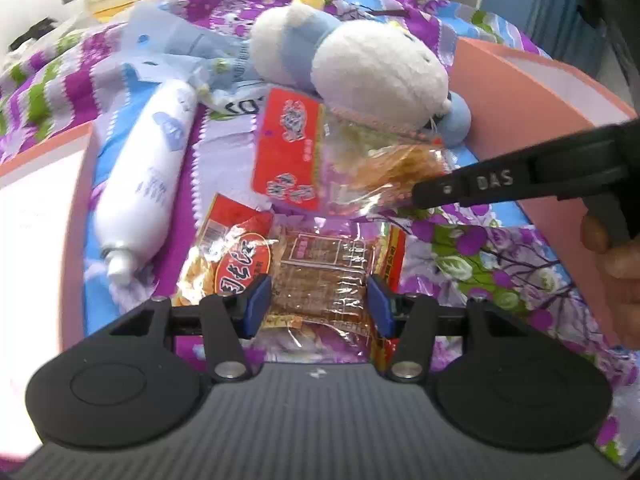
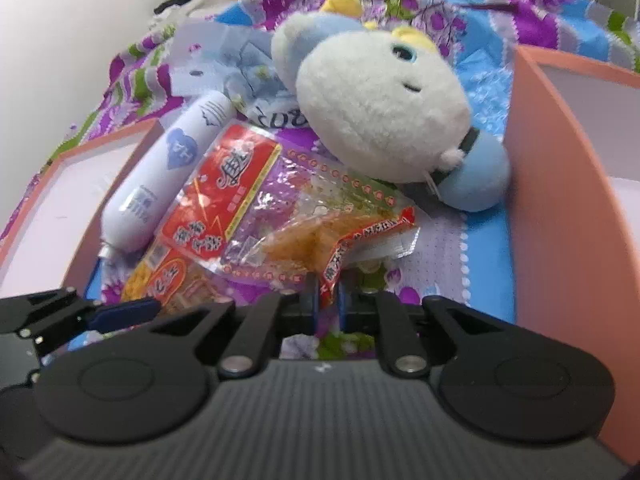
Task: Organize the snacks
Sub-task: 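Grasp the brown strip snack pack with the left tool while the right tool grasps the red-labelled bag, then lift both held snacks and carry them toward the pink box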
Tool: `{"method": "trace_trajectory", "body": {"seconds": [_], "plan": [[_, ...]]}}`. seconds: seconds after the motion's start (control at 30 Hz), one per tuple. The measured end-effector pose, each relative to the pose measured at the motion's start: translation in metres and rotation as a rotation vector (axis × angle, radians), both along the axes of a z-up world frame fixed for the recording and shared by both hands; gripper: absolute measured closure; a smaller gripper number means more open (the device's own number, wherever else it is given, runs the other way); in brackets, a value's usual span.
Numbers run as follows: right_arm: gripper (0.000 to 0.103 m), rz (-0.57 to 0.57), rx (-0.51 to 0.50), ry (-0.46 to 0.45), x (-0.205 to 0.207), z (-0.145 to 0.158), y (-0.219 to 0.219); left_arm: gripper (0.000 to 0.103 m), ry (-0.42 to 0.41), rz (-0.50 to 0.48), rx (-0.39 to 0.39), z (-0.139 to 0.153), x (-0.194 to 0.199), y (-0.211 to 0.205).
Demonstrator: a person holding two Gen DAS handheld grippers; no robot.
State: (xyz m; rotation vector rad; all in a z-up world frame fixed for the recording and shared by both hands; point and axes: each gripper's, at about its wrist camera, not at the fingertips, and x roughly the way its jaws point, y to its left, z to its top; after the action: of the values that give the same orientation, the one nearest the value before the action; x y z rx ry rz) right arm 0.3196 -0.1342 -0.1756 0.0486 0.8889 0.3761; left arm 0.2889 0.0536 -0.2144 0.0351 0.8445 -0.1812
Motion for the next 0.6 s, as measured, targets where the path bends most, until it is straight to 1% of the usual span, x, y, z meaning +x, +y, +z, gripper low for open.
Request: {"method": "trace_trajectory", "body": {"seconds": [0.17,0.27,0.37,0.43,0.53,0.6], "plan": [[0.091,-0.021,0.019,-0.042,-0.037,0.016,-0.006,0.045,-0.020,0.059,-0.001,0.016,-0.040,0.003],[0.091,-0.025,0.028,-0.058,-0.062,0.026,-0.009,0.045,-0.028,0.118,-0.003,0.026,-0.066,0.008],[0.091,-0.025,0.016,-0.074,-0.085,0.038,-0.008,0.045,-0.014,0.168,0.004,0.032,-0.086,0.014],[0.091,-0.033,0.035,-0.076,-0.099,0.045,-0.010,0.045,-0.006,0.201,-0.009,0.037,-0.098,0.021],[0.091,-0.039,0.028,-0.108,-0.123,0.055,-0.010,0.045,-0.005,0.233,0.015,0.044,-0.115,0.026],[0.091,-0.052,0.031,-0.117,-0.136,0.059,-0.014,0.045,0.000,0.264,-0.002,0.049,-0.125,0.032]]}}
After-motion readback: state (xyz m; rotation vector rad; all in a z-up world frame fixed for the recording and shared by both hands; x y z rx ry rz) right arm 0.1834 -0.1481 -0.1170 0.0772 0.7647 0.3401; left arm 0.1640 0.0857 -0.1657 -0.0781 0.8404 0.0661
